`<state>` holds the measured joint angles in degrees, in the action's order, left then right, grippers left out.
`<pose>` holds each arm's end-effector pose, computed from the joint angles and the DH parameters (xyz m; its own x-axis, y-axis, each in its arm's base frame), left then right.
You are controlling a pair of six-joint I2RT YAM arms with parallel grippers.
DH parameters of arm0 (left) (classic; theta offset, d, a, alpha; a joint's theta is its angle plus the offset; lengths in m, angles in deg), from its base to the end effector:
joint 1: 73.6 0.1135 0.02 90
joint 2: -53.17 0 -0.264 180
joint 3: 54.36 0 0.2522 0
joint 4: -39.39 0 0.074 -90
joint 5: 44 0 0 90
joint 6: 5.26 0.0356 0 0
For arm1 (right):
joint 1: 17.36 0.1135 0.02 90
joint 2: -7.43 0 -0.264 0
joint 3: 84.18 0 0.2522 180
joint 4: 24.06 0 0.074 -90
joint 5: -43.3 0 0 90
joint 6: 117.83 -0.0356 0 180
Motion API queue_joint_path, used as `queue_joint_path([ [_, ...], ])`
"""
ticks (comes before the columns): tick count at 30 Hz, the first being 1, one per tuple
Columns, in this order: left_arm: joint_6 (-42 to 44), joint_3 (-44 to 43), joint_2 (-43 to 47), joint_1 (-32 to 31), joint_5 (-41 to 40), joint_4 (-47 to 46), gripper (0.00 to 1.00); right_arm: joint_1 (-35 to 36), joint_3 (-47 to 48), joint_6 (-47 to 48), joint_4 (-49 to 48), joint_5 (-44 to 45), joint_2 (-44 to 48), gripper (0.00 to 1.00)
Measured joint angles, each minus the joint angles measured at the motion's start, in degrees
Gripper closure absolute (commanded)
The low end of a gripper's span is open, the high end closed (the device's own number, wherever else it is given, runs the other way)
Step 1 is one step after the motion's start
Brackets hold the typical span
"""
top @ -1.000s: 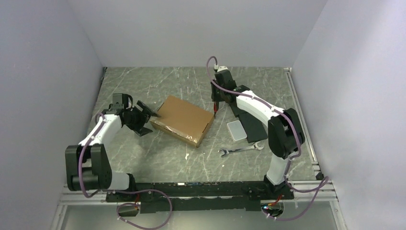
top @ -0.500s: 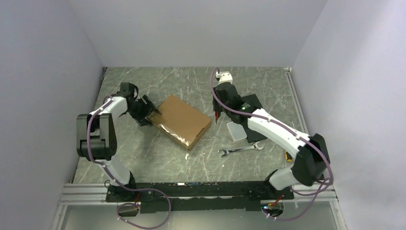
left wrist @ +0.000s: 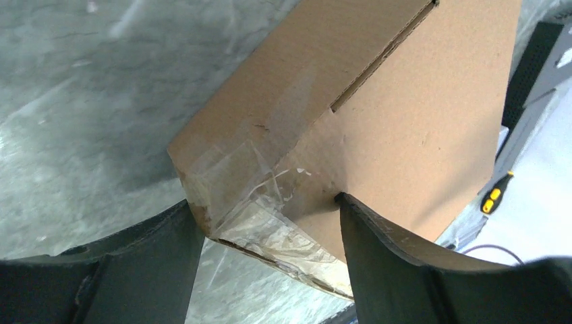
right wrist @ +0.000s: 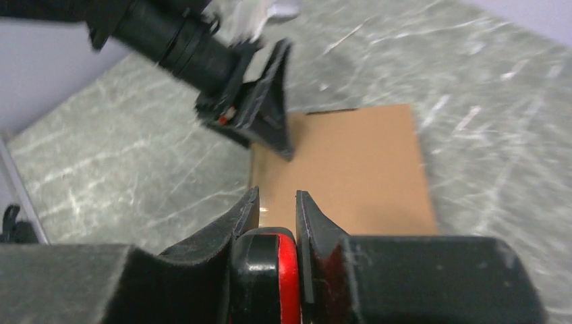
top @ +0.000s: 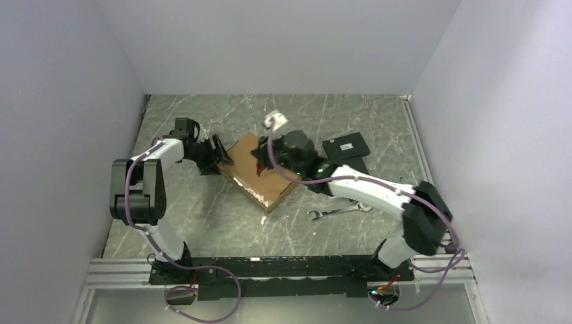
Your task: Unpack the express box
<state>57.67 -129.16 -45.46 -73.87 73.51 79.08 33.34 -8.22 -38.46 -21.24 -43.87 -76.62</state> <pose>0.3373 -0.0180 0.1781 -0.8927 -0.3994 -0.2089 -0.2202 0.7908 -0.5711 0.2230 0.2697 0.3199 -0.2547 -0.0203 -0.9668 -0.7073 0.6856 0.1719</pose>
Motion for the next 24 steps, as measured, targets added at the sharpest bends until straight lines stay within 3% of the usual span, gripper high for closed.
queue_joint_path([
  [7,3.1,-1.25,-2.51,-0.2,5.73,-0.28,0.29,5.9,5.16,3.93,-0.68,-2.89,-12.85,1.0],
  [24,5.44,-1.22,-2.54,-0.31,7.1,0.13,0.29,6.25,8.26,5.49,-0.68,0.26,-13.11,1.0],
])
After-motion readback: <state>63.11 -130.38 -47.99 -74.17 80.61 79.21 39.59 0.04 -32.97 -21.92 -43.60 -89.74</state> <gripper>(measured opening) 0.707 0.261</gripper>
